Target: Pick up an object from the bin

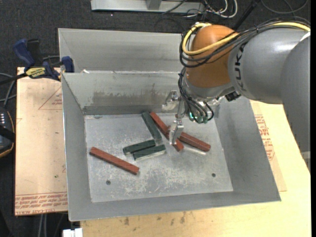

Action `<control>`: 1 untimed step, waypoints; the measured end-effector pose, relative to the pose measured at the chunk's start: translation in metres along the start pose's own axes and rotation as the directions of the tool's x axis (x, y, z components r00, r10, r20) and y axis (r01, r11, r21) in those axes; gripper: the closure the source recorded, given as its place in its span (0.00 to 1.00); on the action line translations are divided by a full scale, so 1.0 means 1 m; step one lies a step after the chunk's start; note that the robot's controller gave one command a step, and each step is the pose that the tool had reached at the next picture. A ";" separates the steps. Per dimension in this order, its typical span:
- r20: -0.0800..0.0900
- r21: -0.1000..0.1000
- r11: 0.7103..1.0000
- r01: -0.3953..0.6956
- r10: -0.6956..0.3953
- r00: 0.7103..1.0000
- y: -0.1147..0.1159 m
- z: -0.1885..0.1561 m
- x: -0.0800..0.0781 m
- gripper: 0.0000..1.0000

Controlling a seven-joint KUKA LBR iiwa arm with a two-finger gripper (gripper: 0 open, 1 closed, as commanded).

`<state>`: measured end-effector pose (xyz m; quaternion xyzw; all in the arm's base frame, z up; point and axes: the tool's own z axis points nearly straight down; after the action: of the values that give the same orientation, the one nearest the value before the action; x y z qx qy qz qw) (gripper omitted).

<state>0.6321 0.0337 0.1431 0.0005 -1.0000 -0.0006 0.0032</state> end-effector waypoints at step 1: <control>0.008 0.000 1.000 0.000 0.000 1.000 0.000 -0.005 -0.002 0.00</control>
Offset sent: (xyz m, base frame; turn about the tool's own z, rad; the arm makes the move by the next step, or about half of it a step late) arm -0.0040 -0.0091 -0.0731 -0.0259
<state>0.6340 0.0336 0.1480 0.0003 -1.0000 -0.0007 -0.0007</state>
